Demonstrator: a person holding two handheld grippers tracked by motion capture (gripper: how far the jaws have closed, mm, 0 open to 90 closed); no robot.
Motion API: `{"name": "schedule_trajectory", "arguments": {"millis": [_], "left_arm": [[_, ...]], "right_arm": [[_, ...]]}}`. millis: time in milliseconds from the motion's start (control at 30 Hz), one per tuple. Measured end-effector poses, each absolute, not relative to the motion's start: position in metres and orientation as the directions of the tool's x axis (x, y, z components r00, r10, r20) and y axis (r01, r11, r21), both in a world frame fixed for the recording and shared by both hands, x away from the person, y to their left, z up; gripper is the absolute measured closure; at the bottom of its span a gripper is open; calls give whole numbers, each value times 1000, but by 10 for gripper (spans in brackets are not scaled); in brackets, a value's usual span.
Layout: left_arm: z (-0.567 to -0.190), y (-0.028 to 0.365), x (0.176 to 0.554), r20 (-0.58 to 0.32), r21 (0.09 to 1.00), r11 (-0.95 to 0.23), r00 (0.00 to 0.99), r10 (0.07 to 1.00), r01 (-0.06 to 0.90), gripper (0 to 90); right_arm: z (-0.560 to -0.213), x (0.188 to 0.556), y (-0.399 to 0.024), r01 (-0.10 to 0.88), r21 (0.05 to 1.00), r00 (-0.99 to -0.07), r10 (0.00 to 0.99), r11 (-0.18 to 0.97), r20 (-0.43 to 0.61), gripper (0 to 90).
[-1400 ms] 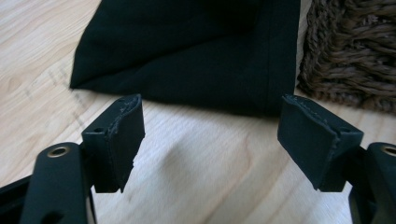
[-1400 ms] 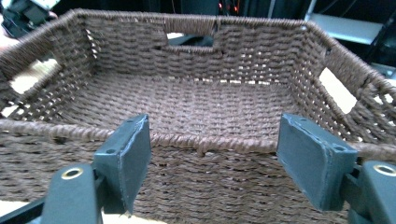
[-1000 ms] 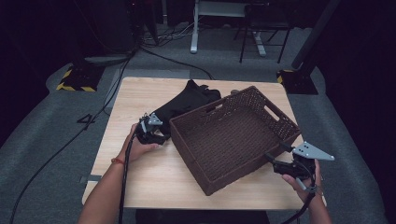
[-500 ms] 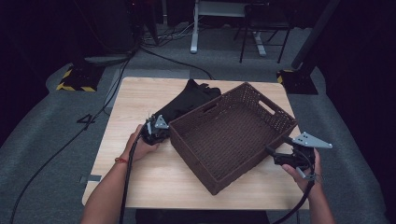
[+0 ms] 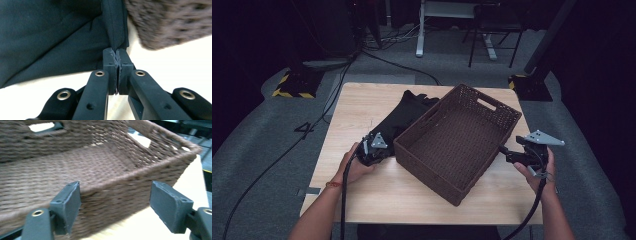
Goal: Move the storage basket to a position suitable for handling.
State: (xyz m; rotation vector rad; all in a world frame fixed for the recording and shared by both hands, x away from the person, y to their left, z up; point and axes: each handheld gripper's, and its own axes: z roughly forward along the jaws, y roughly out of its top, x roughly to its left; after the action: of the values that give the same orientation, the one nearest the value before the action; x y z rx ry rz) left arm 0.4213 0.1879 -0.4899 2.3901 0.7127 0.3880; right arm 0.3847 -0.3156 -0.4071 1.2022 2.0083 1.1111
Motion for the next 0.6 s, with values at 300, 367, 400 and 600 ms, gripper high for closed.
{"name": "schedule_trajectory", "arguments": {"millis": [300,367,400,600], "left_arm": [[-489,188,397,66,637,-663,830,554,393,880],[-490,188,392,74,641,-662,828,556,388,879],[-491,187,390,71,647,-657,827,557,387,879],[-494,186,381,41,665,-636,832,554,391,878]], "right_arm": [[-404,346,-285,364,879,-567,822,309,-54,247],[-405,345,-283,376,879,-563,826,295,-36,229],[-404,347,-284,384,877,-553,833,288,-32,217],[-405,355,-287,434,869,-509,860,238,18,205]]}}
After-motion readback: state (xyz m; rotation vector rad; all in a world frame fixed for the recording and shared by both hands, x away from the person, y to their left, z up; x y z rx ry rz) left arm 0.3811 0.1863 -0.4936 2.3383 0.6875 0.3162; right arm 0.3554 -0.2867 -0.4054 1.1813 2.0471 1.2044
